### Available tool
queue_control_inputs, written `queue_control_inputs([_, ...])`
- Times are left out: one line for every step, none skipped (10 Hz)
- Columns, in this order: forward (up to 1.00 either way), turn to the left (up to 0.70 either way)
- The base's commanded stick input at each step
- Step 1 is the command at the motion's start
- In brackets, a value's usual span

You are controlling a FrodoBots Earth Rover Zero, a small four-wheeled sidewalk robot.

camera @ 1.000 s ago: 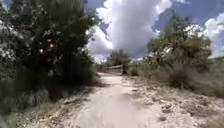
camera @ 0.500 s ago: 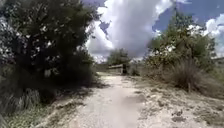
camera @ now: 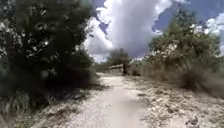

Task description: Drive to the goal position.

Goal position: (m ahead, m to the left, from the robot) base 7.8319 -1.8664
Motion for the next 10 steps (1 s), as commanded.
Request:
queue_control_inputs([0.50,0.00])
queue_control_inputs([0.50,0.00])
queue_control_inputs([0.50,0.00])
queue_control_inputs([0.50,0.00])
queue_control_inputs([0.50,0.00])
queue_control_inputs([0.50,0.00])
queue_control_inputs([0.50,0.00])
queue_control_inputs([0.50,0.00])
queue_control_inputs([0.50,0.00])
queue_control_inputs([0.50,0.00])
